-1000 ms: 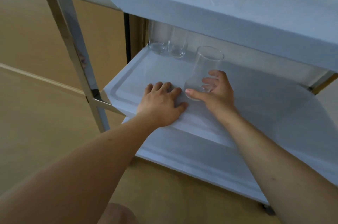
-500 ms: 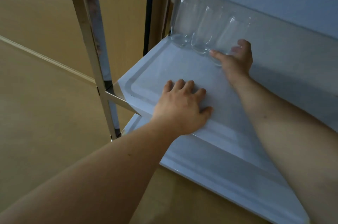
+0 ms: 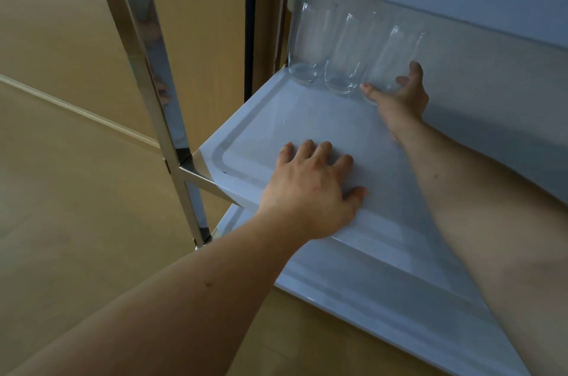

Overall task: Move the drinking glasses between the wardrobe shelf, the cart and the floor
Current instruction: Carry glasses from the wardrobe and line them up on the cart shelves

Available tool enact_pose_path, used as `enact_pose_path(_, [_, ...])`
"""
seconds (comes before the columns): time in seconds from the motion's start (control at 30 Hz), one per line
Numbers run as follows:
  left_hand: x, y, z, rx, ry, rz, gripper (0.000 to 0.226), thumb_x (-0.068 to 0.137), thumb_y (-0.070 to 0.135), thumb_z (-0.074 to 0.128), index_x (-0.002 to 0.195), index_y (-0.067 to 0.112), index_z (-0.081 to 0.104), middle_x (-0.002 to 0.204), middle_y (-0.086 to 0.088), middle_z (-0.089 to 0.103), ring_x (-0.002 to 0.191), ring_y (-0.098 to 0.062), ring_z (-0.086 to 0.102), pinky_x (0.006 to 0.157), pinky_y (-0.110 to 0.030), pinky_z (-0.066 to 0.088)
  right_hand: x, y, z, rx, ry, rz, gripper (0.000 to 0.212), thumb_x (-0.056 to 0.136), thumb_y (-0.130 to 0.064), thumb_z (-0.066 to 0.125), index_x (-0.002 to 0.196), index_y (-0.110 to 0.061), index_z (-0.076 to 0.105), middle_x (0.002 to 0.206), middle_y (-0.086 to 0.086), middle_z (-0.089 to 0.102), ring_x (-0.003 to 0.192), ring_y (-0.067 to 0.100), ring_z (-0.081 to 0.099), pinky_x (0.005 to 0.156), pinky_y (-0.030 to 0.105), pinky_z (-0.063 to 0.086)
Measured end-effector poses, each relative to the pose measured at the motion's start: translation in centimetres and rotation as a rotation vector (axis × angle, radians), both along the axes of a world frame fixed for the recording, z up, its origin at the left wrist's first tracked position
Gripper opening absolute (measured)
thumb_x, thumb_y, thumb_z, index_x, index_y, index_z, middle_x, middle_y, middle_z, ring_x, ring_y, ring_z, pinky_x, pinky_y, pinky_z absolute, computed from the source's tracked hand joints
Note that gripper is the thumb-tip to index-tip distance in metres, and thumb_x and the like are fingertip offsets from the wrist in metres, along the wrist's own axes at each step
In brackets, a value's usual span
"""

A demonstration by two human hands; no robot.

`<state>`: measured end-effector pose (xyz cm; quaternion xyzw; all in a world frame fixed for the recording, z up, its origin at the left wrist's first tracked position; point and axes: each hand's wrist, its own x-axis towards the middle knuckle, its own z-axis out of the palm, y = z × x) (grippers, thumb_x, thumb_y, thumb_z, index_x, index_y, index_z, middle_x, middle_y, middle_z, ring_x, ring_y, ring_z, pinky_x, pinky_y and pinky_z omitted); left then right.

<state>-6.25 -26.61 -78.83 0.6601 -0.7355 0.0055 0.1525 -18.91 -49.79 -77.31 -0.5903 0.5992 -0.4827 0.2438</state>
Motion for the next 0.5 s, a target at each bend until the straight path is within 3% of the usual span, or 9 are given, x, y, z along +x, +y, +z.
enact_pose_path(0.23, [0.1,0.0,-0.2,-0.015,0.018,0.011,0.056,0.094,0.067,0.032,0.134,0.033,0.051,0.139,-0.001,0.049,0.134,-0.026,0.038,0.118,-0.048,0.022,-0.2,1.9,0.5,0.116,0.117,-0.039,0.114,0.073,-0.047,0.087,0.159,-0.012,0.021,0.152,0.014,0.048,0.139,0.027,0.047,0.111,0.030,0.039])
enact_pose_path(0.37, [0.1,0.0,0.1,-0.004,-0.008,0.005,0.058,0.094,0.069,0.029,0.136,0.033,0.049,0.140,-0.001,0.049,0.135,-0.026,0.039,0.117,-0.048,0.024,-1.7,5.3,0.7,0.115,0.362,0.005,0.094,0.081,-0.046,0.081,0.153,-0.008,0.033,0.150,0.020,0.047,0.139,0.034,0.044,0.112,0.035,0.035])
enact_pose_path(0.5, [-0.2,0.2,0.2,0.012,-0.024,0.008,0.056,0.097,0.067,0.031,0.137,0.032,0.048,0.145,-0.002,0.047,0.137,-0.028,0.038,0.118,-0.048,0.022,-3.1,9.1,0.6,0.081,0.594,0.070,0.083,0.085,-0.052,0.072,0.151,-0.014,0.039,0.151,0.016,0.045,0.139,0.035,0.042,0.112,0.038,0.035])
